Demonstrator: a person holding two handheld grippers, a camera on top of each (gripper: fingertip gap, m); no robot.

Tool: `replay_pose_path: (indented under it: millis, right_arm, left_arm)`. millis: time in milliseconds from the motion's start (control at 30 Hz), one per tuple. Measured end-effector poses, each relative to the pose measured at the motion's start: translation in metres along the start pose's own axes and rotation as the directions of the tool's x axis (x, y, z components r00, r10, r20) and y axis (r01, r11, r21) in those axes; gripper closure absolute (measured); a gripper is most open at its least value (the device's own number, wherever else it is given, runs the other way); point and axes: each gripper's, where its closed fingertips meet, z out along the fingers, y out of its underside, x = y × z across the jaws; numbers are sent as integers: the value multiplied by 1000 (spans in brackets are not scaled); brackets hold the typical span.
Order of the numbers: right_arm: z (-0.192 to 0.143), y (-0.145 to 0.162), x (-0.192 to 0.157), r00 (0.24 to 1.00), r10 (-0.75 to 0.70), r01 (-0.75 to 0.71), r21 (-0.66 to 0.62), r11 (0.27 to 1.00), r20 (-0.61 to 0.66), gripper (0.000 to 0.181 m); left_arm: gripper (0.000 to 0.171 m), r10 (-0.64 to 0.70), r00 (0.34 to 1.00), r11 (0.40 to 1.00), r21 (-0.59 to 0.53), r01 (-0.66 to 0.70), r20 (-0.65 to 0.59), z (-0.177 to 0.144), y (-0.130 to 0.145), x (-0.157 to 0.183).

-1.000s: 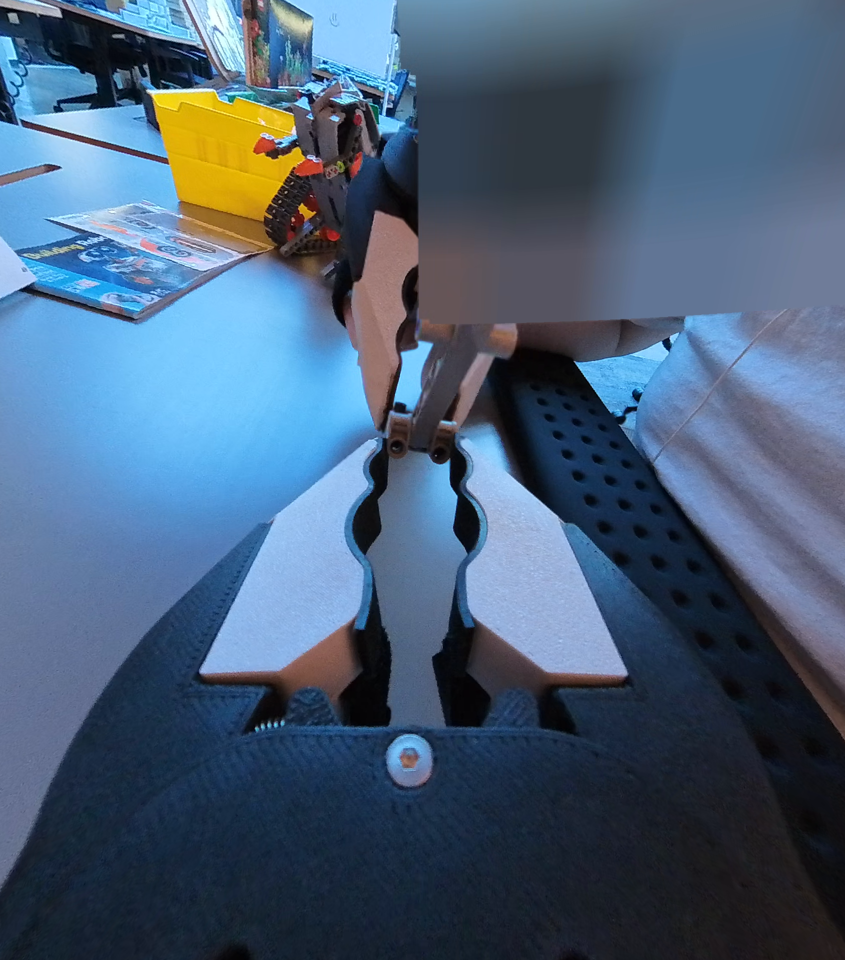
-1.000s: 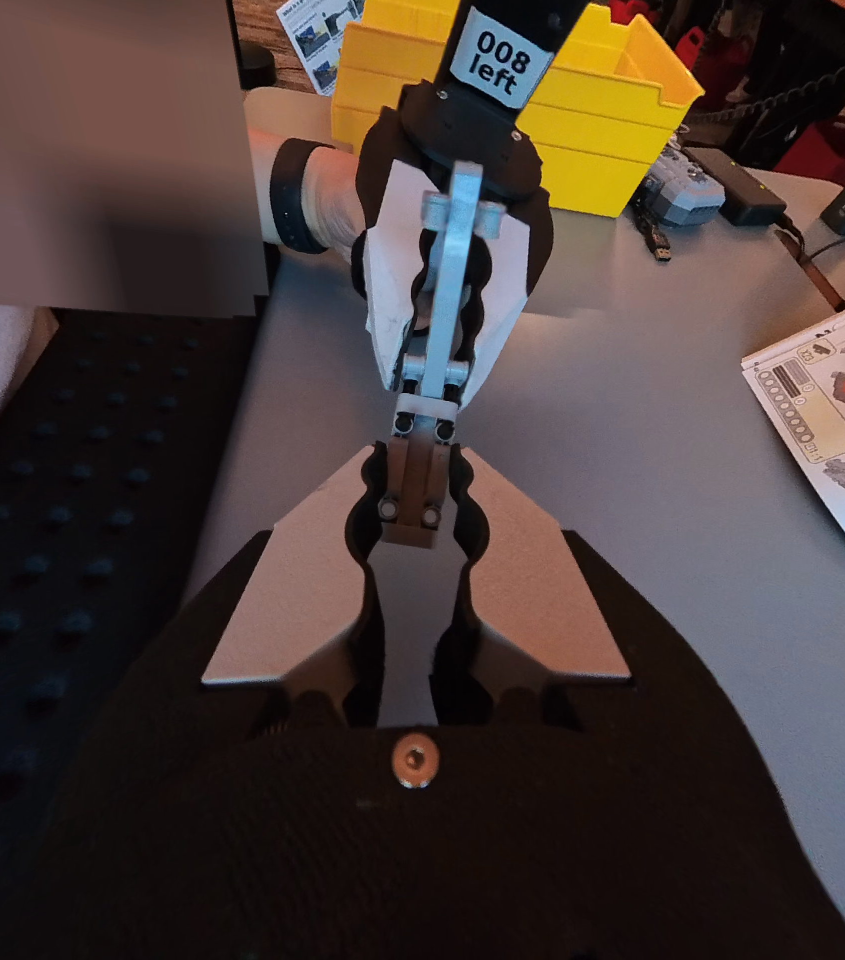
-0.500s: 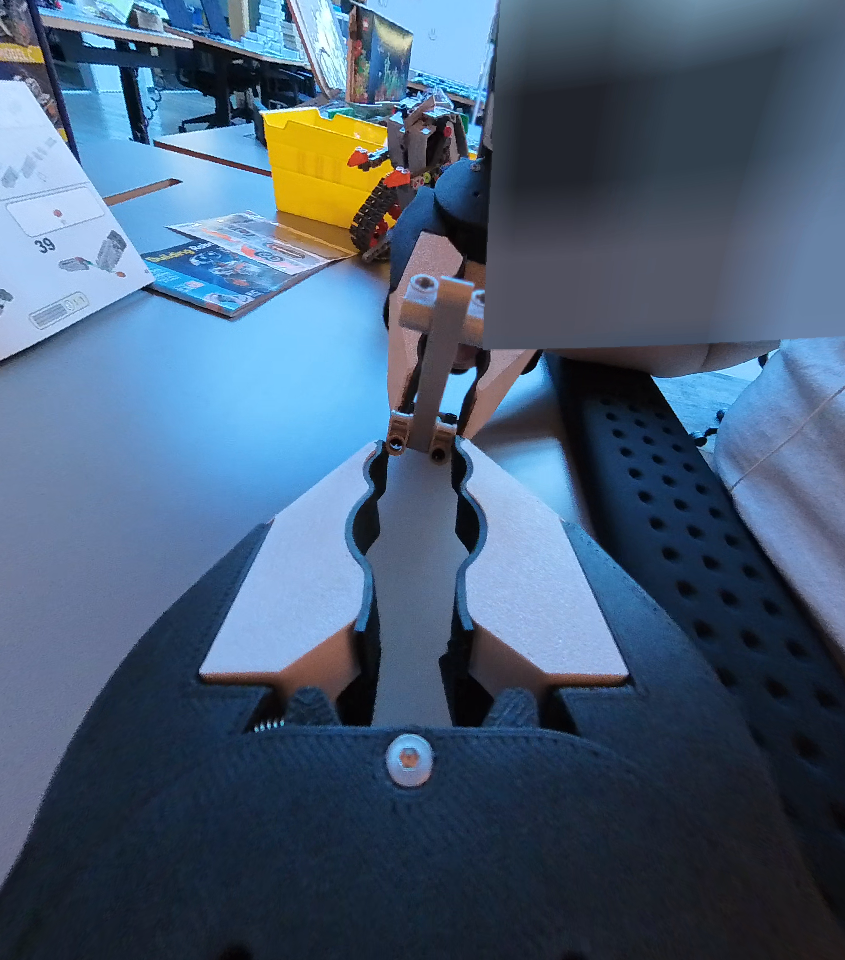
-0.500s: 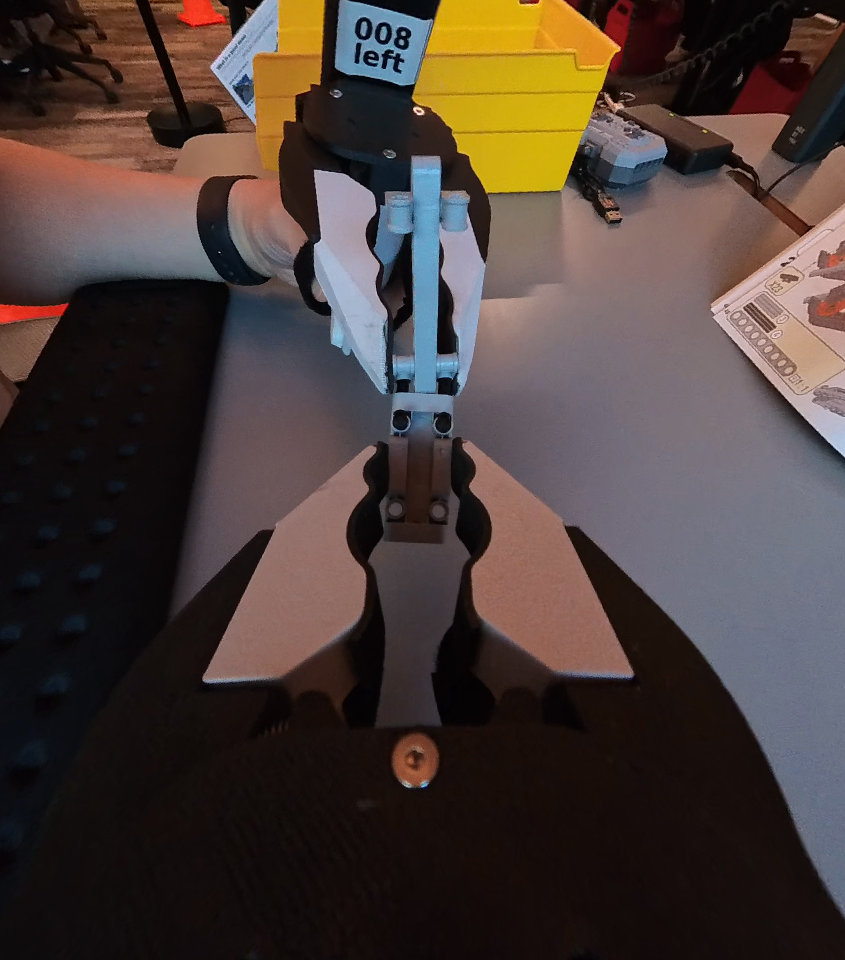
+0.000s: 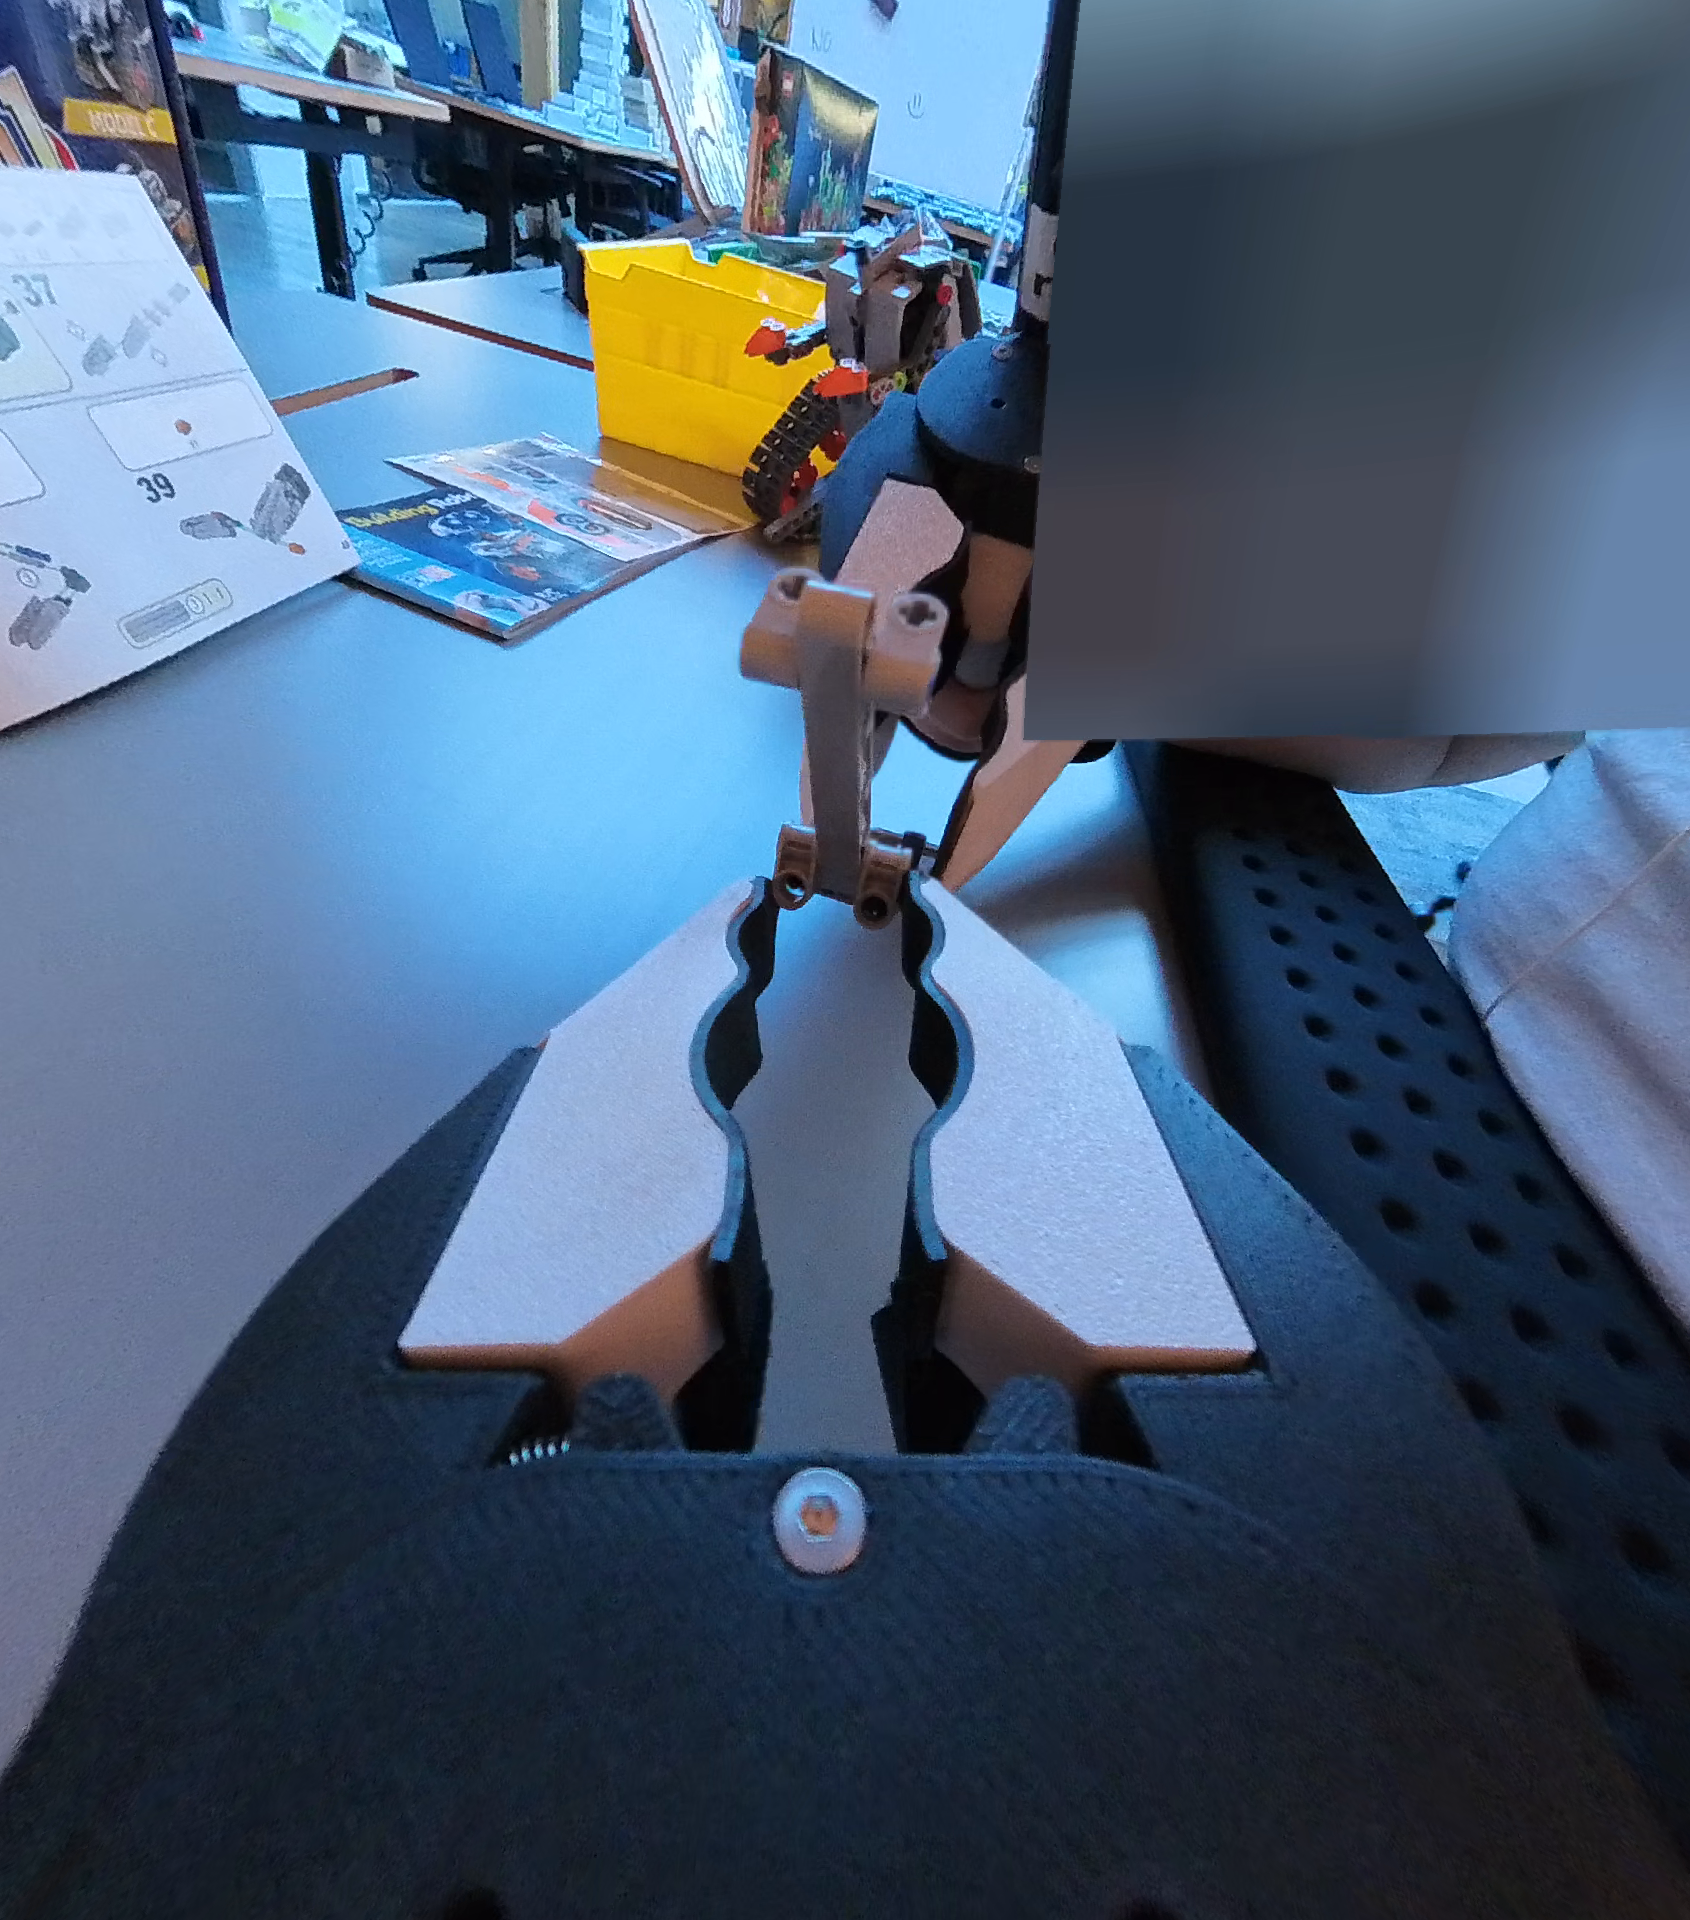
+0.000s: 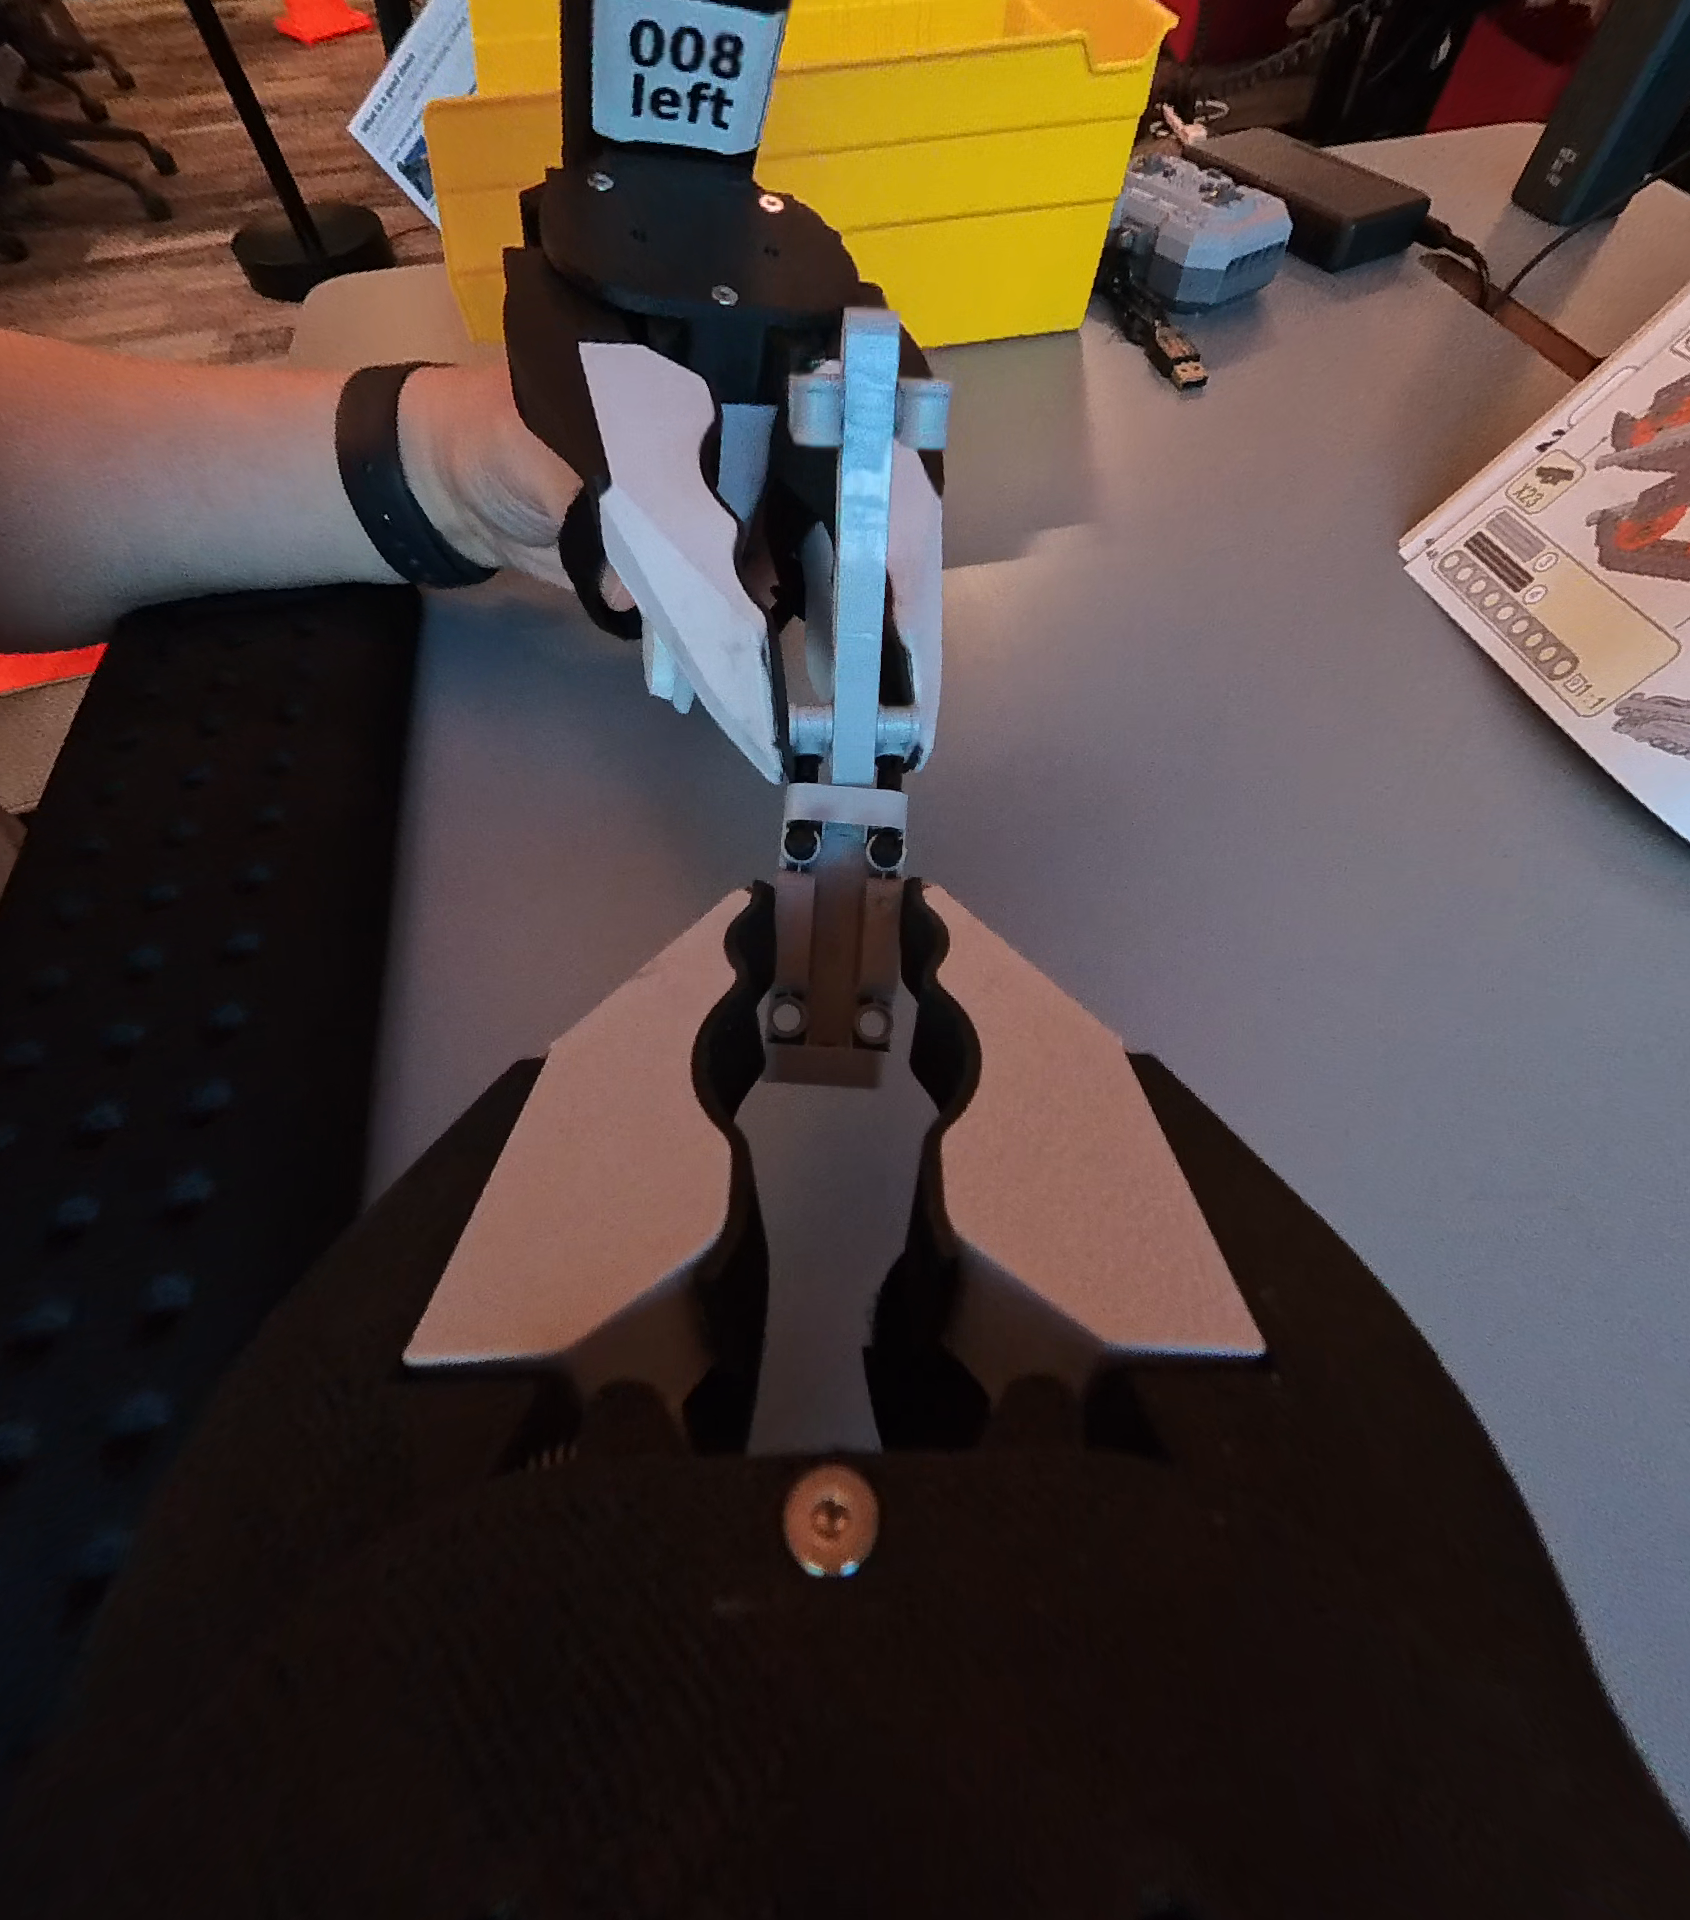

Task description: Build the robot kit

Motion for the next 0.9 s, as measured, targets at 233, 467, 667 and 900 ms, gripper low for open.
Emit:
replay_pose_path:
  millis: [233, 467, 667, 900]
  right_arm:
    - [-1, 1, -3, 998, -58, 58, -21, 998, 5, 159]
    - [-1, 2, -6, 993, -120, 120, -43, 992, -10, 159]
    - [0, 1, -8, 988, -153, 152, -45, 987, -10, 160]
    - [0, 2, -12, 980, -201, 201, -48, 978, 6, 160]
  left_arm:
    - [150, -42, 998, 999, -25, 41, -52, 1, 4, 4]
    - [150, -64, 995, 998, -24, 62, -71, 2, 4, 7]
    - [150, -69, 994, 997, -25, 67, -84, 2, 4, 8]
    - [150, -91, 989, 996, -36, 87, -117, 1, 6, 11]
